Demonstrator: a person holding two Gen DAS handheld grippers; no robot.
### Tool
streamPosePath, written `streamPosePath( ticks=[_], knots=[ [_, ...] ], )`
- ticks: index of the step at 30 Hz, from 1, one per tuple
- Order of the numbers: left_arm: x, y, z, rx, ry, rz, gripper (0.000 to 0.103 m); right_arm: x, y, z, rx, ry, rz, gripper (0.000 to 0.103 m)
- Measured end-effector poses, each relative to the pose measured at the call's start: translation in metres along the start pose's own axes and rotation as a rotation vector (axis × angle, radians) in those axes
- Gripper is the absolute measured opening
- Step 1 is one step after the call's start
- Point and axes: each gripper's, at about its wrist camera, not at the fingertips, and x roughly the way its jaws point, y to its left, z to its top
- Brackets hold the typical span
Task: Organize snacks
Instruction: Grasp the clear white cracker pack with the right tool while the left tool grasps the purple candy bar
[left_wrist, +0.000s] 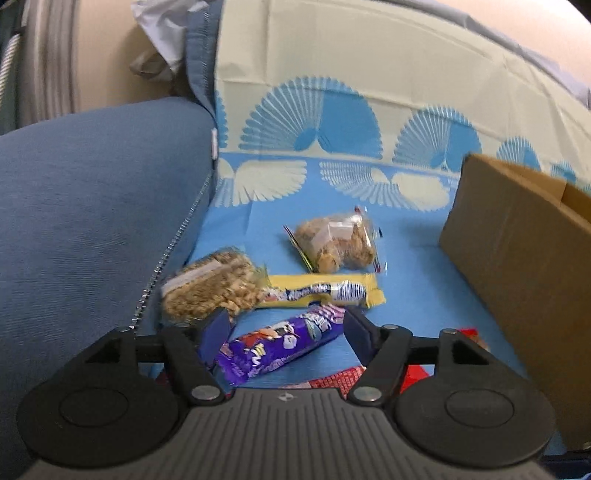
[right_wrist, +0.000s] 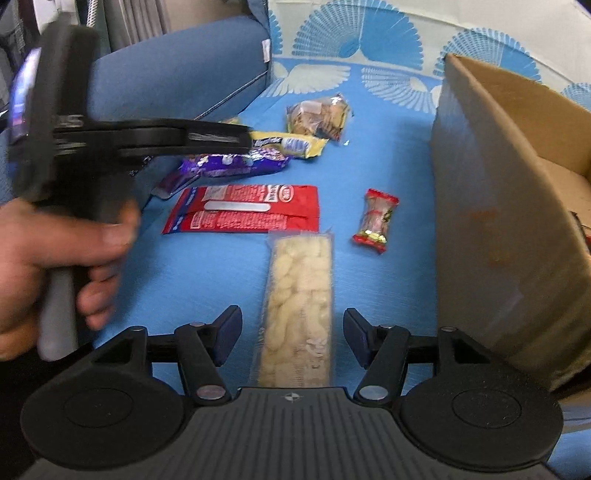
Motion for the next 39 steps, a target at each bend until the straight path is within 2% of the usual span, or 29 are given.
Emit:
streamPosePath(
  ticks=[2,4,6,9,12,14,17,22,25,28,33,37,39],
  knots=[
    [0.009,-0.004,-0.003,0.030,0.034,0.024,0.074,0.001,0.003,0.001,-0.011,0.001,0.007,0.063],
    [0.014,-0.004,-0.005,0.036,0.063,0.039,0.067,0.003,0.005,0.002,-0.022,0.000,0.007,0.063],
    [0.016,0.000,-0.006,0.018,0.080,0.021,0.038,0.005,0.005,0.003,-0.023,0.005,0.005,0.063],
    [0.009,0.004,-0.005,-0.002,0.056,-0.020,0.020,0.008,0.004,0.002,-0.013,0.013,0.003,0.063],
    [-0.002,0.005,-0.003,-0.012,0.024,-0.040,0.015,0.008,0.004,0.001,-0.020,0.011,-0.004,0.060],
    [-0.012,0.006,-0.001,-0.033,0.001,-0.059,0.014,0.008,0.004,-0.001,-0.027,0.004,-0.015,0.048],
    [-0.031,0.013,0.001,-0.105,-0.006,-0.088,0.014,0.005,0.001,-0.002,-0.026,-0.010,-0.027,0.039],
    [-0.067,0.031,-0.002,-0.244,0.018,-0.116,0.014,-0.002,-0.004,-0.006,0.006,-0.033,-0.043,0.038],
    [-0.085,0.037,-0.006,-0.306,0.092,-0.165,0.014,-0.008,-0.006,-0.008,0.017,-0.046,-0.044,0.038],
    [-0.096,0.034,-0.011,-0.322,0.187,-0.199,0.014,-0.014,-0.006,-0.010,0.019,-0.052,-0.038,0.038],
    [-0.102,0.029,-0.023,-0.361,0.296,-0.191,0.015,-0.023,-0.005,-0.013,-0.001,-0.067,-0.026,0.039],
    [-0.093,0.031,-0.029,-0.389,0.343,-0.188,0.022,-0.025,-0.007,-0.014,-0.004,-0.062,-0.023,0.039],
    [-0.087,0.033,-0.032,-0.414,0.372,-0.202,0.033,-0.023,-0.008,-0.014,0.000,-0.054,-0.021,0.041]
  ],
)
